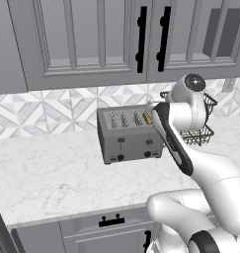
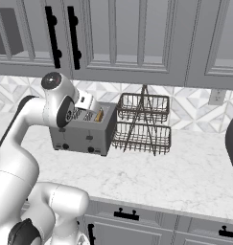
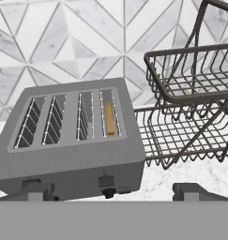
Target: Start the toaster. Once the lever pops up, take the bread to the plate on the dining counter.
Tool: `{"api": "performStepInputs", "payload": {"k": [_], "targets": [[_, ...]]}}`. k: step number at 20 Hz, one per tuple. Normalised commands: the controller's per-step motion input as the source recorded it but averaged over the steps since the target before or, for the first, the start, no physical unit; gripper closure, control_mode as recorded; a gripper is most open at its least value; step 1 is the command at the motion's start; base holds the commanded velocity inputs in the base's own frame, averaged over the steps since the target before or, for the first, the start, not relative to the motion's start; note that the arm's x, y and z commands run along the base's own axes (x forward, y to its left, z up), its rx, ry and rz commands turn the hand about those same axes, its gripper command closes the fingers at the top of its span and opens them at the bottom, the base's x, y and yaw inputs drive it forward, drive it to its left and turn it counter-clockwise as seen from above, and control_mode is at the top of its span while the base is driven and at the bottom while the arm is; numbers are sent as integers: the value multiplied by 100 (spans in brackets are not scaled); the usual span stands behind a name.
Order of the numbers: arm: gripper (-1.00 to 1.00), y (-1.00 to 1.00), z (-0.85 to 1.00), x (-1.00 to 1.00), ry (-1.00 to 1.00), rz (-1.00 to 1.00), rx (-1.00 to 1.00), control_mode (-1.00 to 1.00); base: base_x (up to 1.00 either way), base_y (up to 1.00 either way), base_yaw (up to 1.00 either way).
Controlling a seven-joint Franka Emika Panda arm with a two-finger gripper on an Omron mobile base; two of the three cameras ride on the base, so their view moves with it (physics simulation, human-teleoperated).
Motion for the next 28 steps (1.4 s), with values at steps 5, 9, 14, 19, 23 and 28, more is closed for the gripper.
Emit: {"api": "performStepInputs", "payload": {"k": [5,9,14,19,23,28], "targets": [[-100,0,0,0,0,0,0,-100,0,0,0],[-100,0,0,0,0,0,0,-100,0,0,0],[-100,0,0,0,0,0,0,-100,0,0,0],[-100,0,0,0,0,0,0,-100,0,0,0],[-100,0,0,0,0,0,0,-100,0,0,0],[-100,0,0,0,0,0,0,-100,0,0,0]]}}
